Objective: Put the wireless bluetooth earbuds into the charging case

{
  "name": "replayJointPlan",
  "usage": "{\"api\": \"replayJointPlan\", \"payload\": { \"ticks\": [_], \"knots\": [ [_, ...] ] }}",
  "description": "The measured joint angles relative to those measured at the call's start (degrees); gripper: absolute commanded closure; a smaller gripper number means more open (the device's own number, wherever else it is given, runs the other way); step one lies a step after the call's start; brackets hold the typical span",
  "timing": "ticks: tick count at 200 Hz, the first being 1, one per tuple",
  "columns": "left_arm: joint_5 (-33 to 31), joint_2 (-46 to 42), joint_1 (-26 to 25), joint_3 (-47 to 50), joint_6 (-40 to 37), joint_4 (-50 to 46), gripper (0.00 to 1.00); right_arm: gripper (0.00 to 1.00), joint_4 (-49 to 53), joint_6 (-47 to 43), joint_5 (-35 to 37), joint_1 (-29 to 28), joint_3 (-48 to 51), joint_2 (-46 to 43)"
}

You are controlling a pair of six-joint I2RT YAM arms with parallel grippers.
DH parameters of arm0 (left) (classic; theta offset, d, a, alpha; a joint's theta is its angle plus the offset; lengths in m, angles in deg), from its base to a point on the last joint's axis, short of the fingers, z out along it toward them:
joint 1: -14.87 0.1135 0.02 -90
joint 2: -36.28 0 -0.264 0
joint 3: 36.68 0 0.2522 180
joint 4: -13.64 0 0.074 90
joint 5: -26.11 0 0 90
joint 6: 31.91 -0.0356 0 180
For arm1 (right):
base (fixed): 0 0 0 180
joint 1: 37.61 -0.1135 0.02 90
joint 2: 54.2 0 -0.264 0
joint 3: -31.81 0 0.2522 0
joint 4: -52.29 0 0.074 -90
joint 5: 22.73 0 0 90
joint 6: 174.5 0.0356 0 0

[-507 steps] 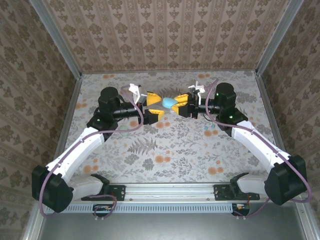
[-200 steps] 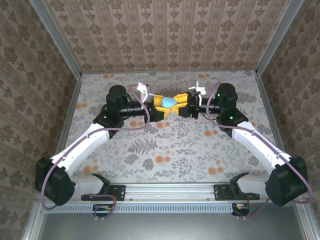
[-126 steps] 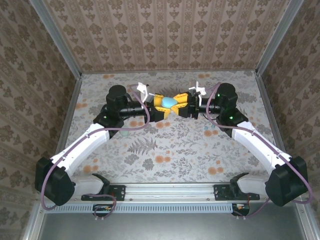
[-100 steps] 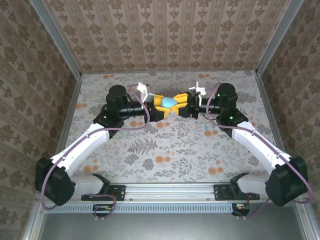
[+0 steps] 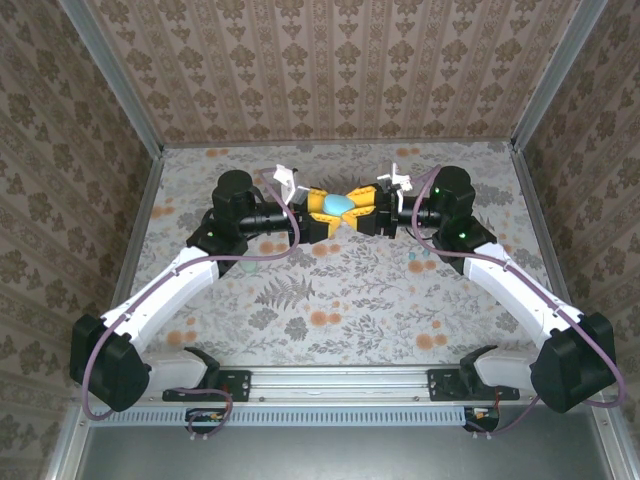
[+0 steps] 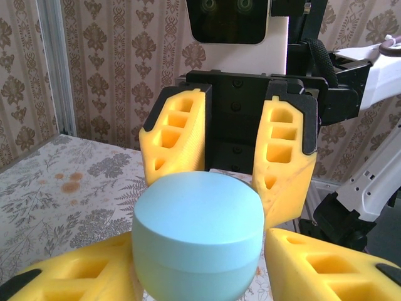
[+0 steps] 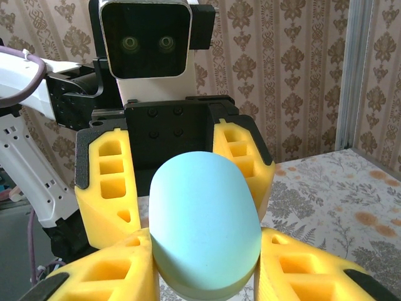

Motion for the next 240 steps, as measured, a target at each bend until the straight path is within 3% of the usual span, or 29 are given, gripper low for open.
{"api": "replayJointPlan", "payload": {
  "ticks": [42,91,185,240],
  "knots": [
    [-0.2,0.1,0.0,0.0,0.1,0.0,0.54,0.64,0.1,-0.6,-0.2,0.0,0.0,0.0],
    [-0.2,0.2,0.1,0.0,0.3,-0.1,0.68,0.63,0.1,-0.6,-0.6,0.0,0.0,0.0],
    [-0.1,0.3,0.0,0.0,0.4,-0.5,0.73,0.52,3.2,-0.5,0.5,0.0,-0.2,-0.5],
    [-1.1,0.3,-0.1,1.3,0.4,0.9,0.74,0.55,6.4,0.2,2.7,-0.1,-0.5,-0.9]
  ]
}}
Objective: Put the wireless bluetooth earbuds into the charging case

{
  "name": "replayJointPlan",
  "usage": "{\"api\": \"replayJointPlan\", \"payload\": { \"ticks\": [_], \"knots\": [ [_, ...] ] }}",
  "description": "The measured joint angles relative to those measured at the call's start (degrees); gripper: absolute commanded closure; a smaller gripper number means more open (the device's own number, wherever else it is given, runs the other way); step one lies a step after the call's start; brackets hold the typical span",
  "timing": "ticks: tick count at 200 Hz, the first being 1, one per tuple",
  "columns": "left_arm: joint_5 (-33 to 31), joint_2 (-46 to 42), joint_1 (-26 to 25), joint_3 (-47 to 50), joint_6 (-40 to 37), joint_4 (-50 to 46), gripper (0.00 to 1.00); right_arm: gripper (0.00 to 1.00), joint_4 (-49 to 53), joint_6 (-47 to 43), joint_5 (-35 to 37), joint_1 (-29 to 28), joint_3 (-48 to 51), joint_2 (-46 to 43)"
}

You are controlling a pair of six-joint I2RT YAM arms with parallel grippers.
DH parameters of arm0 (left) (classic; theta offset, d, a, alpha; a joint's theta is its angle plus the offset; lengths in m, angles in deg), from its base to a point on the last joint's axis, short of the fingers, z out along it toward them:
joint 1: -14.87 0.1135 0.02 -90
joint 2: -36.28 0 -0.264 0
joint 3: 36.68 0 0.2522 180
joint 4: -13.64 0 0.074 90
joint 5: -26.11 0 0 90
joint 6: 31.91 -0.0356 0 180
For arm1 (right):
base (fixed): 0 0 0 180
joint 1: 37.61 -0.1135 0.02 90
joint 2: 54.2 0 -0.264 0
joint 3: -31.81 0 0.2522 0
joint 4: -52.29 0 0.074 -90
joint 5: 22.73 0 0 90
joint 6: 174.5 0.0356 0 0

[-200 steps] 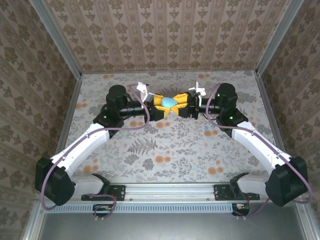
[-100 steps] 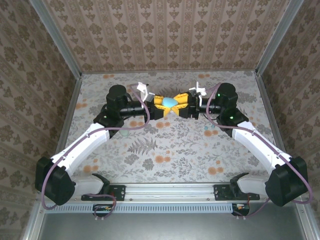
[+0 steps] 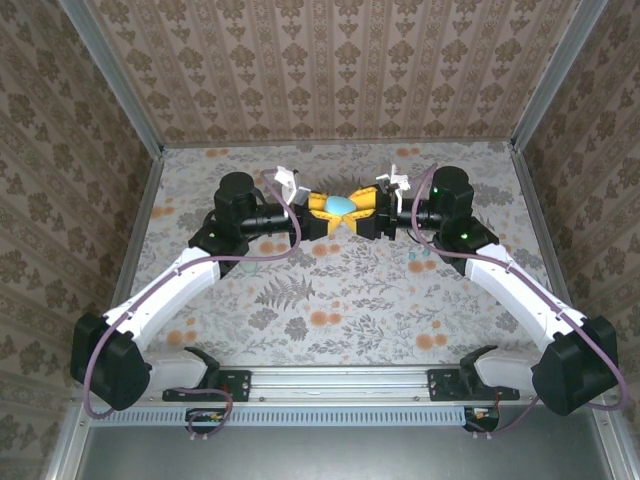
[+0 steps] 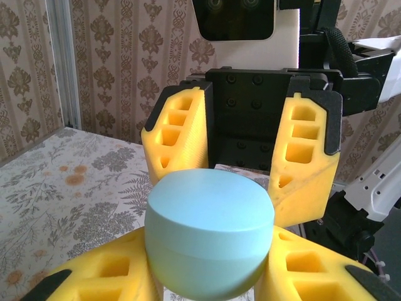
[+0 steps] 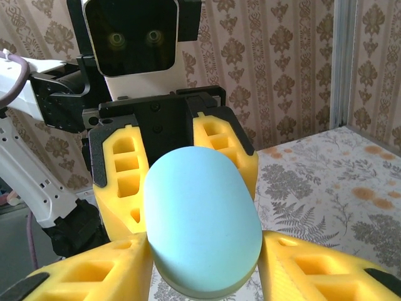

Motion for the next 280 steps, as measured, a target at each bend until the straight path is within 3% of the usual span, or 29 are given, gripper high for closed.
{"api": "replayJointPlan", "payload": {
  "ticks": [118,194,251,280],
  "knots": [
    [0.0,-0.2,-0.4,0.2,-0.7,0.7,0.54,0.61,3.0,0.0,-2.1,0.0,-1.6,0.1],
    [0.7,-0.2,-0.7,0.0,-1.4,-0.3,0.53,0.62,4.0,-0.9,-3.8,0.0,-2.4,0.9],
    [0.7,-0.2,-0.7,-0.2,-1.3,-0.7,0.59,0.62,4.3,-2.3,-3.9,0.0,-2.6,0.9],
    [0.7,-0.2,-0.7,-0.2,-1.5,-1.5,0.53,0.62,5.5,-3.0,-3.9,0.0,-2.6,0.9]
  ]
}}
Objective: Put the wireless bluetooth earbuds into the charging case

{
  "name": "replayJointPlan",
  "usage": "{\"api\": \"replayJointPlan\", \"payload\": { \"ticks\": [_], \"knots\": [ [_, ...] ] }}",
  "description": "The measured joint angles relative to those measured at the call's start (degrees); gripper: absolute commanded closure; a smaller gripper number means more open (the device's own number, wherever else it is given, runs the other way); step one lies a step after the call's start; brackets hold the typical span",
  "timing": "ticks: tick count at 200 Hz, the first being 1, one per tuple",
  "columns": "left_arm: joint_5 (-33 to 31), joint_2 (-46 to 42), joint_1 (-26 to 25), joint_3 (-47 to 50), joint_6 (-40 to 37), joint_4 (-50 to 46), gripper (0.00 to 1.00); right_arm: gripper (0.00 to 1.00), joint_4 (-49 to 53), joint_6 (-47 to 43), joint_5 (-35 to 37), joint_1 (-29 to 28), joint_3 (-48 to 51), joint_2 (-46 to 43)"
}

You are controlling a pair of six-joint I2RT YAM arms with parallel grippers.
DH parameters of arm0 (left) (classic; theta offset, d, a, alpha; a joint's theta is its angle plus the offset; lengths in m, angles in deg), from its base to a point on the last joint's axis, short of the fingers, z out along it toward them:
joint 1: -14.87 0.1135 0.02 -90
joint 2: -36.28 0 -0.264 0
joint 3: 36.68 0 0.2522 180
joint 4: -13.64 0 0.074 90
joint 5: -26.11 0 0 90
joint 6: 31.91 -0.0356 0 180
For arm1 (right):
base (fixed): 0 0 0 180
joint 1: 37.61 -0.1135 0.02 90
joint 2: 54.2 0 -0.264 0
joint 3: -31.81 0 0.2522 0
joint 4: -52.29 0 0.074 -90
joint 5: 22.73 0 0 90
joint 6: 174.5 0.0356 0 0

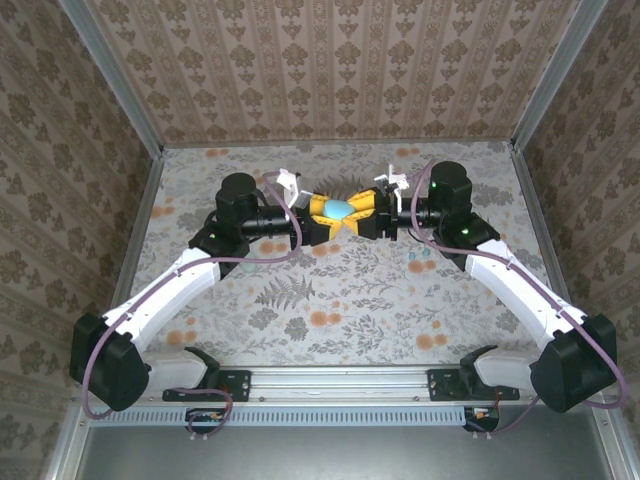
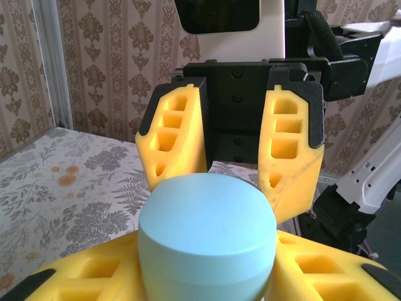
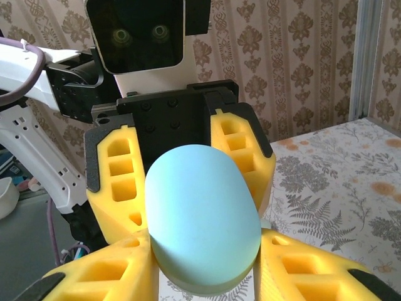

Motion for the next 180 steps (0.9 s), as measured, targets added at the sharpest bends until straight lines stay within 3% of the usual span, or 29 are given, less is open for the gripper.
{"api": "replayJointPlan", "payload": {
  "ticks": [113,180],
  "knots": [
    [0.1,0.0,0.0,0.0,0.2,-0.4,0.53,0.62,0.9,-2.4,0.1,0.0,0.0,0.0],
    [-0.3,0.0,0.0,0.0,1.5,0.7,0.60,0.62,-0.2,-2.3,0.4,0.0,0.0,-0.1]
  ]
}}
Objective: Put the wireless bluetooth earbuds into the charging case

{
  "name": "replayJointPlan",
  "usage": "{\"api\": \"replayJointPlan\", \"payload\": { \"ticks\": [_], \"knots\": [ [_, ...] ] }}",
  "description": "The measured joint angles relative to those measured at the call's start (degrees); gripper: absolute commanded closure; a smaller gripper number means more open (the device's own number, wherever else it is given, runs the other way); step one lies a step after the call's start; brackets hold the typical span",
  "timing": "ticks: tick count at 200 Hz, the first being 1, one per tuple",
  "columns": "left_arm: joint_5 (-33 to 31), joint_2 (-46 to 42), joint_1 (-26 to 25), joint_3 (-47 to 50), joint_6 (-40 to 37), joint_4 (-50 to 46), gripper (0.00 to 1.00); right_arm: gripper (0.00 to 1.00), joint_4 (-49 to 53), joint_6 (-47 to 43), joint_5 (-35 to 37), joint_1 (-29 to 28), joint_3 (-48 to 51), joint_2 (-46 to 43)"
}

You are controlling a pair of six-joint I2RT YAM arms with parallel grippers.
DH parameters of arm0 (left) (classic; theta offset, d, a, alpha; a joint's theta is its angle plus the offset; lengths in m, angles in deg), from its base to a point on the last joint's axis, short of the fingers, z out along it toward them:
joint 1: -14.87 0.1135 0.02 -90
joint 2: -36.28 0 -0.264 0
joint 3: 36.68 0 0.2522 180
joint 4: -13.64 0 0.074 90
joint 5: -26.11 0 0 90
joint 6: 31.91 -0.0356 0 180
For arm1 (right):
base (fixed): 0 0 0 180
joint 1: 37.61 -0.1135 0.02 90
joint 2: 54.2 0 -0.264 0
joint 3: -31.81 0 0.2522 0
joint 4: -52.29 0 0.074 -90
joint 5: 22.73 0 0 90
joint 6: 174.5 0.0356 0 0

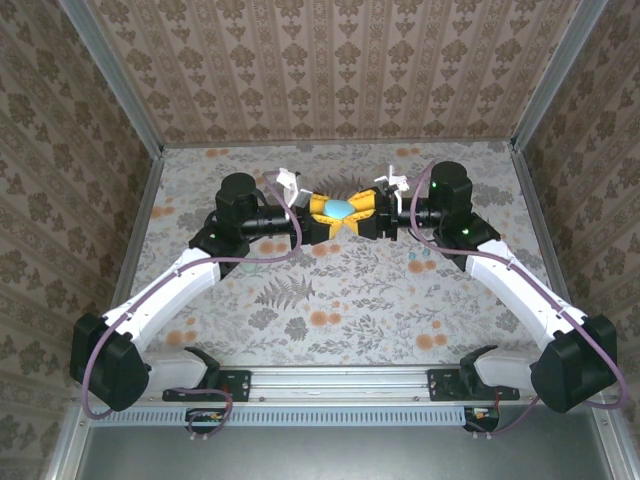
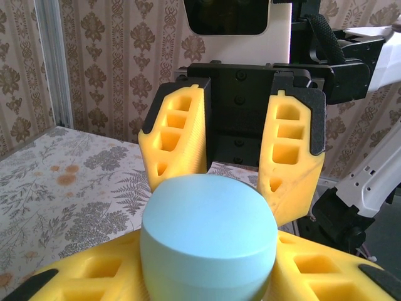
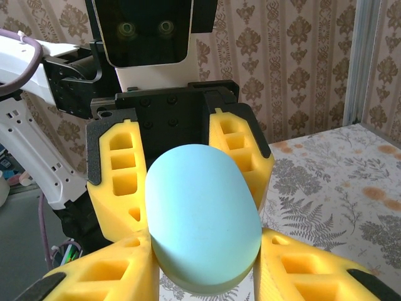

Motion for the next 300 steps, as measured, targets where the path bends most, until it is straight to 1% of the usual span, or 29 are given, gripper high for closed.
{"api": "replayJointPlan", "payload": {
  "ticks": [31,68,82,111,141,225,255,272,300],
  "knots": [
    [0.0,0.0,0.0,0.1,0.1,0.2,0.65,0.61,0.0,0.2,0.0,0.0,0.0,0.0],
    [0.0,0.0,0.0,0.1,0.1,0.2,0.70,0.53,-0.1,1.2,0.3,0.0,0.0,0.0],
    [-0.2,0.0,0.0,0.1,0.0,0.2,0.71,0.53,-0.2,1.9,1.1,0.0,0.0,-0.1],
    [-0.7,0.0,0.0,0.1,-0.9,0.4,0.73,0.47,0.2,3.5,2.9,0.0,0.0,-0.4],
    [-1.6,-0.2,0.0,0.5,-2.2,0.9,0.73,0.43,0.5,5.5,4.0,0.0,0.0,-0.4],
    [-2.6,-0.7,-0.2,1.3,-3.9,1.7,0.74,0.40,0.1,10.7,4.6,0.2,-0.9,-0.3],
    [-1.6,-0.8,-1.2,2.1,-4.1,1.5,0.74,0.39,-0.3,11.9,7.4,0.7,-1.9,-0.1],
    [-1.0,-1.0,-1.9,2.1,-4.1,1.6,0.74,0.36,-0.5,12.2,9.2,0.8,-2.1,0.5],
    [-1.6,-1.5,-2.1,2.6,-4.1,2.0,0.73,0.35,0.0,13.2,10.6,0.7,-2.6,1.4]
  ]
}}
